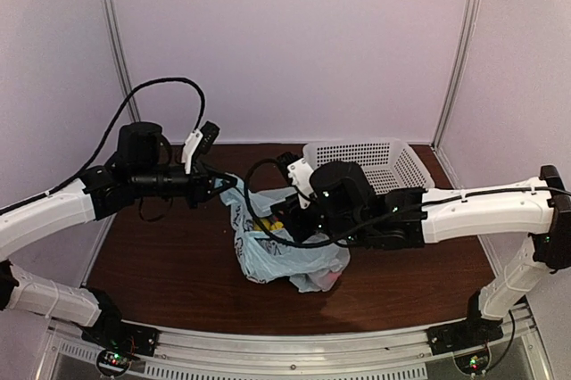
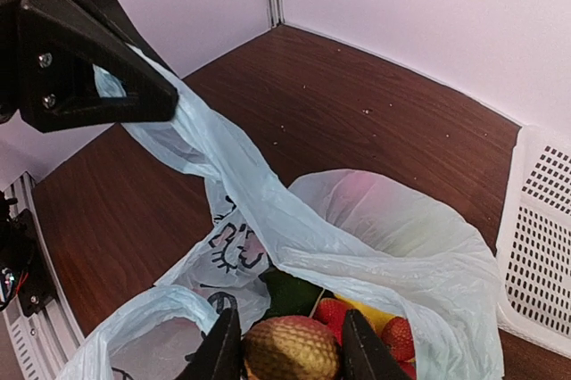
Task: Untie the knot of the plastic bag and take out the fruit
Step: Open the bag opening for the takeout bag.
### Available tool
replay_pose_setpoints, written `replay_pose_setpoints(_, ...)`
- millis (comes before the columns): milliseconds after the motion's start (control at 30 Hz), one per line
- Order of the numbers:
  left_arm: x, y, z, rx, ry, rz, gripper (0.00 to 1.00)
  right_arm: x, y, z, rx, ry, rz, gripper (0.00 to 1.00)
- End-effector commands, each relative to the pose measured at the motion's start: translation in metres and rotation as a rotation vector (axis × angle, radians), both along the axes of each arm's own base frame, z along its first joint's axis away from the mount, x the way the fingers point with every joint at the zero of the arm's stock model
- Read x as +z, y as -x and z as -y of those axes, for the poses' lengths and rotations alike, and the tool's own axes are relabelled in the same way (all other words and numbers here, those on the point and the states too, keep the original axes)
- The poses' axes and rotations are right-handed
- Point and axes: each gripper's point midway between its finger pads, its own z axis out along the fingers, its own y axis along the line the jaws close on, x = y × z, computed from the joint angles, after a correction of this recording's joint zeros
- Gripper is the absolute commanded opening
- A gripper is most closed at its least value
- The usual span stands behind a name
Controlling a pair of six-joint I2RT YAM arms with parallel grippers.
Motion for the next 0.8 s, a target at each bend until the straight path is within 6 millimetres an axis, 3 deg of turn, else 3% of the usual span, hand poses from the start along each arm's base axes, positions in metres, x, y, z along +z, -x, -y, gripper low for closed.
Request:
replay_pose_setpoints(0,0.006,-0.002,0.003,-0.019,0.005,0.012,0.00,0.051,-0.011,-0.005,-0.056,-0.104,0.087,0.29)
replay_pose_setpoints(133,0.003,-0.005,0.002,-0.003,-0.013,0.003,0.00,0.040,-0.011,-0.005,-0.056,-0.074,0.078,0.30)
replay_pose_setpoints(167,0.003,-0.005,0.001,0.001,-0.013,0.001,0.10,0.032,-0.011,-0.004,-0.058,-0.062,0.064,0.30)
replay_pose_setpoints(267,0.006,-0.008,-0.004,0.048,-0.004,-0.004,0.61,0.002,-0.009,-0.001,-0.070,-0.029,0.013,0.30)
replay_pose_setpoints(300,0.007,-0.008,-0.007,0.067,0.007,-0.002,0.73,-0.007,-0.008,0.000,-0.076,-0.027,-0.006,0.30)
replay_pose_setpoints(400,0.023,-0.001,-0.015,0.112,0.094,0.020,0.92,-0.030,-0.003,0.001,-0.077,-0.022,-0.063,0.29)
replay_pose_setpoints(533,0.041,0.019,-0.017,0.151,0.146,0.042,0.96,-0.041,0.000,0.002,-0.079,-0.036,-0.098,0.36)
replay_pose_setpoints(633,0.036,0.037,-0.009,0.166,0.140,0.019,0.97,-0.039,0.002,0.005,-0.079,-0.032,-0.096,0.58)
replay_pose_setpoints(767,0.017,0.071,0.023,0.102,0.111,-0.047,0.97,-0.024,0.005,0.017,-0.083,-0.041,-0.077,0.76)
